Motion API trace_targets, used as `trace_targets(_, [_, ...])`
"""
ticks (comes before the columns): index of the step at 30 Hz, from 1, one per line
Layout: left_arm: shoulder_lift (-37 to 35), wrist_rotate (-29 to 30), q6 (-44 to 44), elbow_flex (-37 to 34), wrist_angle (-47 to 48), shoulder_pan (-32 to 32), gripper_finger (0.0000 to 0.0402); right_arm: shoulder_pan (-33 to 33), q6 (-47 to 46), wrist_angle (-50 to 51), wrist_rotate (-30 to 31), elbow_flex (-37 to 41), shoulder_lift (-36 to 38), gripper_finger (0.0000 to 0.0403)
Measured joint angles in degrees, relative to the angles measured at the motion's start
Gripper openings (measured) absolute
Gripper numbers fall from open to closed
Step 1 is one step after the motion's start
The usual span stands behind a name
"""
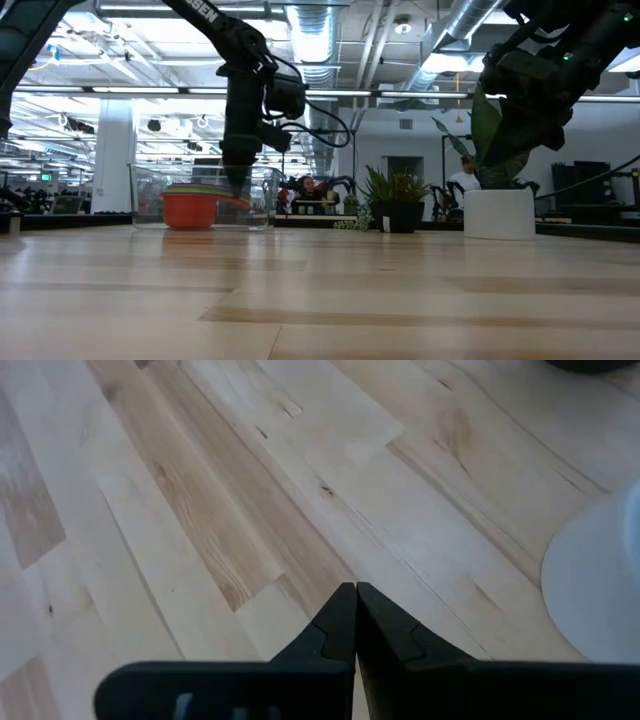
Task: Nest measuring cups in basket
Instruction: Return to Home Position
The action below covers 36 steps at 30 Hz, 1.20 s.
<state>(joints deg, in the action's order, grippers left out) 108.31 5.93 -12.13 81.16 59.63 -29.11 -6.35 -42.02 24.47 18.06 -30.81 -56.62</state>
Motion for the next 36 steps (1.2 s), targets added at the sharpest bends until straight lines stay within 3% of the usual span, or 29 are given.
trace_targets(5, [-0.02,2.21,0.42,4.02,5.64,1.49,0.0000,0.00,0.00,0.44,0.00,0.00,0.00,0.0027])
trace_targets(15, [-0.07,9.28,8.12,25.26,29.13,4.17,0.0000,0.00,-3.72,0.46,-0.81,0.00,0.00,0.0027])
trace_targets(18, [-1.41,7.17,16.42,27.79,29.70,5.09,0.0000,0.00,-7.19,0.05,-3.83,0.00,0.00,0.0027])
trace_targets(20, [-3.88,3.42,15.68,28.10,30.56,5.64,0.0000,0.00,-8.70,-1.56,-4.77,0.00,0.03,0.0027])
trace_targets(22, [-6.95,1.54,14.80,28.26,30.20,5.89,0.0000,0.07,-5.64,-3.24,-9.49,0.02,0.88,0.0027])
trace_targets(26, [-15.26,-0.28,11.24,25.50,30.28,6.28,0.0000,-0.04,-0.09,-5.08,-14.58,-0.79,5.53,0.0027])
trace_targets(31, [-29.48,-6.55,8.16,17.60,28.29,6.61,0.0000,0.00,13.93,-6.86,-9.29,-1.47,14.24,0.0027])
trace_targets(33, [-36.73,-10.78,7.55,10.51,19.85,5.79,0.0000,0.05,20.03,-8.73,-7.49,-0.15,18.15,0.0027])
trace_targets(36, [-48.34,-22.61,7.44,-4.87,3.33,3.95,0.0000,0.78,25.09,-14.25,-8.52,4.19,24.57,0.0027])
